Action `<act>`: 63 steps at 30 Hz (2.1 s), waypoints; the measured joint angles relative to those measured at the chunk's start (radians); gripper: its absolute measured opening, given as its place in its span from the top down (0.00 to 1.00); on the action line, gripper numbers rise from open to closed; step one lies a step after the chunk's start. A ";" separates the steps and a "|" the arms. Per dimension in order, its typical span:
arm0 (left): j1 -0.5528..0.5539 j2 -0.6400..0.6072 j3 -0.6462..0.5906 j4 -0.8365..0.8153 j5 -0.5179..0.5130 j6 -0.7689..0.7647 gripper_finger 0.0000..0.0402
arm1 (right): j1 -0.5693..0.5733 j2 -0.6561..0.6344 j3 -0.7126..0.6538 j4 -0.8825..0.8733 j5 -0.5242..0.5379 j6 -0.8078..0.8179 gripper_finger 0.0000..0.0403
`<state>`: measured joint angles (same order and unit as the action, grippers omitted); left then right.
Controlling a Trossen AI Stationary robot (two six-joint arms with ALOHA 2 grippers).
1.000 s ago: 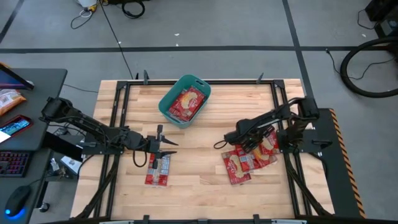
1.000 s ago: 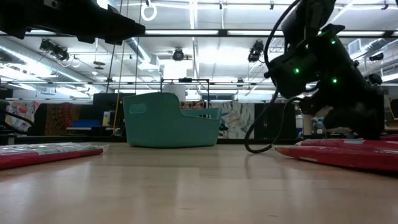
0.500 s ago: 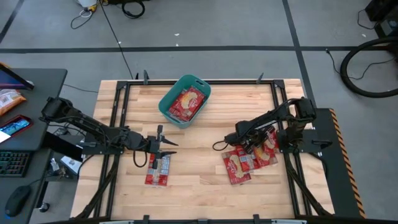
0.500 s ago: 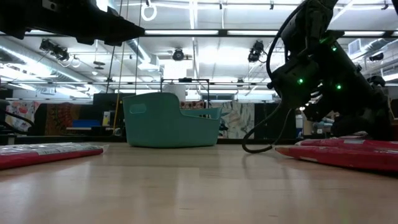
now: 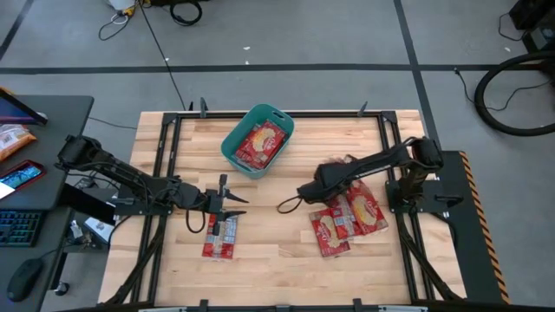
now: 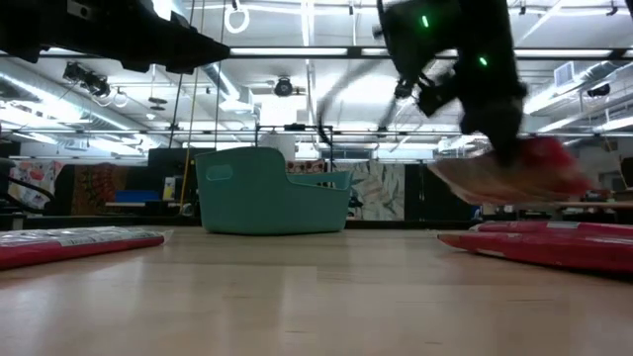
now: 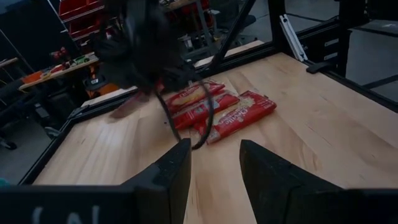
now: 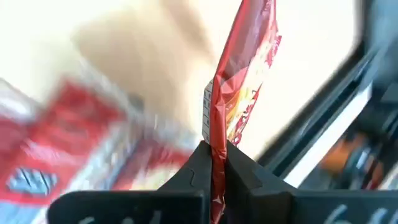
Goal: Sort popcorn bags into baskets
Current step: Put the red popcorn bag into the blue bin
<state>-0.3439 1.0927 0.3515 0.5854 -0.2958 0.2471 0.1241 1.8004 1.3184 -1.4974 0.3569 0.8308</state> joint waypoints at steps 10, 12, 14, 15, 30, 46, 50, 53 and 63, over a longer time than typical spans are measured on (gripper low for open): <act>0.001 0.000 0.000 -0.017 -0.045 0.000 0.65 | 0.066 -0.001 0.168 0.238 0.414 -0.553 0.92; 0.001 0.000 0.000 -0.018 -0.058 0.000 0.65 | 0.055 -0.001 0.168 0.378 0.415 -0.706 0.92; 0.001 0.000 0.000 -0.018 -0.059 -0.026 0.65 | 0.037 0.005 0.169 0.503 0.412 -0.855 0.92; 0.001 0.000 0.000 -0.022 -0.050 -0.042 0.65 | 0.025 0.011 0.169 0.566 0.413 -0.932 0.92; -0.060 -0.043 0.002 -0.138 0.303 -0.082 0.65 | -0.177 0.225 0.168 1.254 0.357 -1.949 0.92; -0.058 -0.043 0.002 -0.172 0.297 -0.078 0.65 | -0.229 0.252 0.169 1.371 0.446 -2.077 0.61; -0.058 -0.043 0.002 -0.172 0.292 -0.078 0.65 | -0.217 0.211 0.169 1.364 0.538 -2.067 0.54; -0.058 -0.043 0.002 -0.171 0.290 -0.078 0.65 | -0.205 0.178 0.169 1.334 0.588 -2.045 0.51; -0.058 -0.043 0.002 -0.171 0.289 -0.085 0.65 | -0.107 0.059 0.169 1.197 0.592 -1.639 0.50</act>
<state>-0.4023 1.0492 0.3531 0.4141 -0.0067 0.1621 0.0171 1.8591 1.4874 -0.3005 0.9493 -0.8083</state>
